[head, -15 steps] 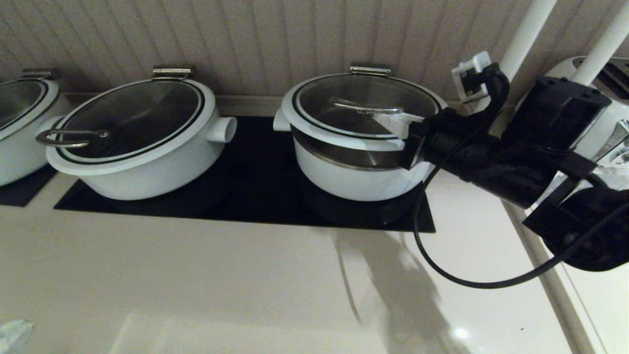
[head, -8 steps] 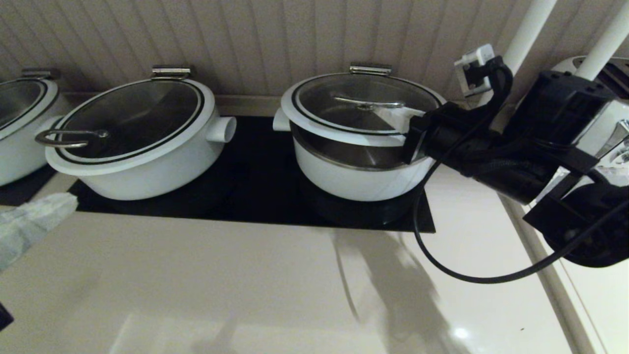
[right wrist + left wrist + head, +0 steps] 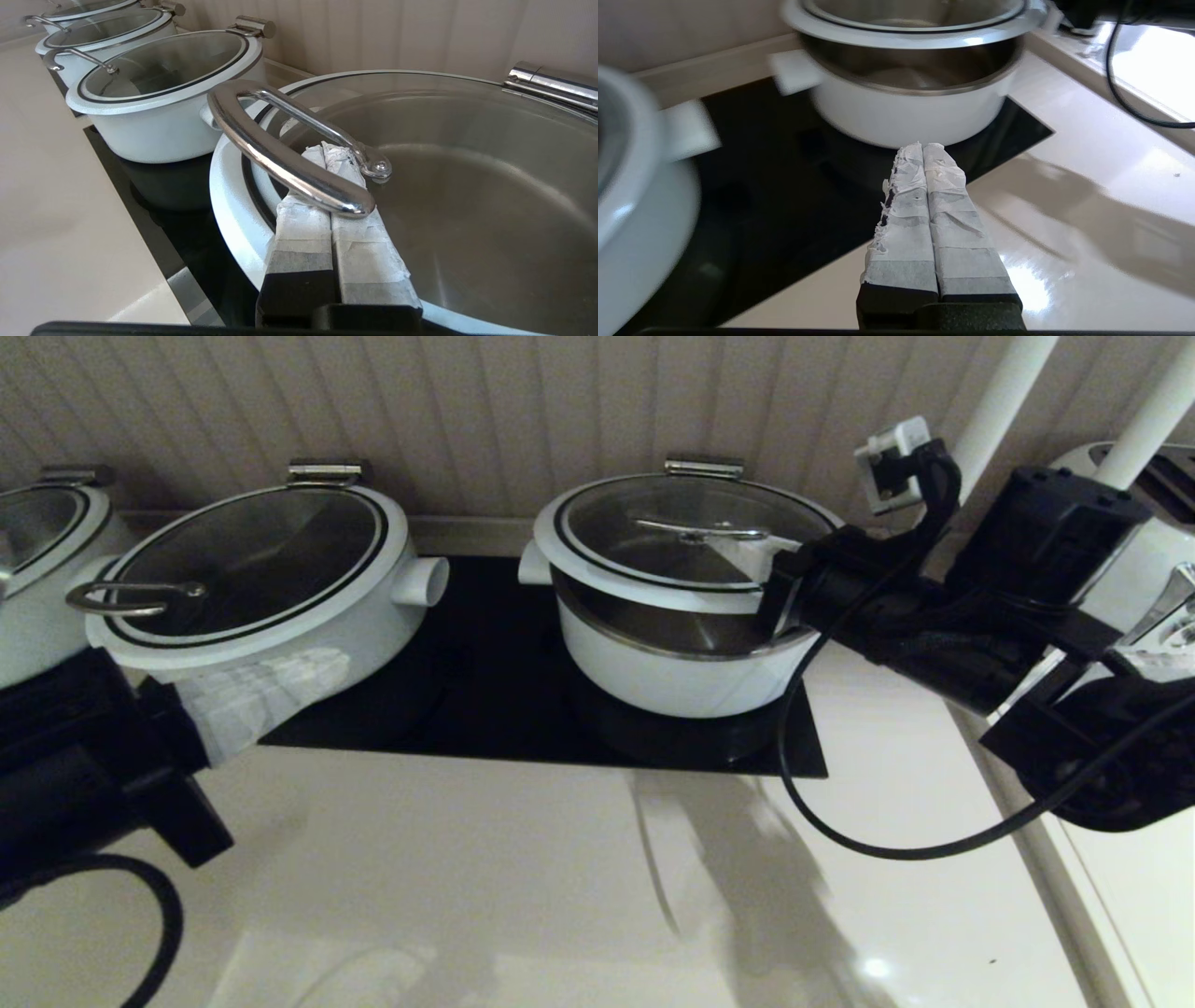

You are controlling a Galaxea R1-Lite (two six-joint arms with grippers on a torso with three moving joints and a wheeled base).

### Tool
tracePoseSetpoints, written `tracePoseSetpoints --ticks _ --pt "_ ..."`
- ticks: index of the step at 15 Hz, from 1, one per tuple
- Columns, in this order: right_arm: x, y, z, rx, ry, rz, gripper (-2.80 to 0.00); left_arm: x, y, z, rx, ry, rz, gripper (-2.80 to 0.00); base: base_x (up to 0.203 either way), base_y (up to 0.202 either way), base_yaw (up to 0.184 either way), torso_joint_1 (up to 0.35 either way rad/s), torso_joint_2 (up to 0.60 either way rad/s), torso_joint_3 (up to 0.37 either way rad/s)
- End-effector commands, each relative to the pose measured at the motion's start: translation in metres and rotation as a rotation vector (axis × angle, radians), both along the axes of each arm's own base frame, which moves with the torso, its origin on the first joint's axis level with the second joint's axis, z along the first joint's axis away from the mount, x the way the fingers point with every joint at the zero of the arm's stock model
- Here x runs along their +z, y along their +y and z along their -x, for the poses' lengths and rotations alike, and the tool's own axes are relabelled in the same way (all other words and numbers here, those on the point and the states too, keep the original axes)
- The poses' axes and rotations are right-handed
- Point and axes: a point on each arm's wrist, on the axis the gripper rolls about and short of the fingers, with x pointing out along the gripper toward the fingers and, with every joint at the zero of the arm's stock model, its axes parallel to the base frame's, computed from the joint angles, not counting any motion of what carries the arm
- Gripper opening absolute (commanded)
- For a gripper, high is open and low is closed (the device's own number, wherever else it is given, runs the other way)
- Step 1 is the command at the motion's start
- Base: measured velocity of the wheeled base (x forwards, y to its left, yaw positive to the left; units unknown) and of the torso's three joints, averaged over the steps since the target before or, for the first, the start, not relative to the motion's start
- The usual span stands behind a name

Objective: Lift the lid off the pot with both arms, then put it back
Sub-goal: Hold the pot lid with the left arm

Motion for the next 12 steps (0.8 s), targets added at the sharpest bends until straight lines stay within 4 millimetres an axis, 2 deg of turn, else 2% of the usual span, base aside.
tracePoseSetpoints --ticks 1,6,12 --pt "0.003 0.001 -0.003 -0.006 -0.012 -0.008 -2.8 -0.012 -0.022 -0.02 -0.047 0.054 -0.023 -2.8 0.0 0.0 0.0 0.0 0.0 0.0" --pt "0.004 0.003 -0.01 -0.016 -0.018 -0.013 -2.8 -0.028 -0.053 -0.036 -0.11 0.085 -0.041 -2.8 0.0 0.0 0.0 0.0 0.0 0.0" --pt "0.006 0.003 -0.01 -0.018 -0.024 -0.017 -2.8 -0.052 -0.088 -0.061 -0.098 0.087 -0.038 -2.8 0.0 0.0 0.0 0.0 0.0 0.0"
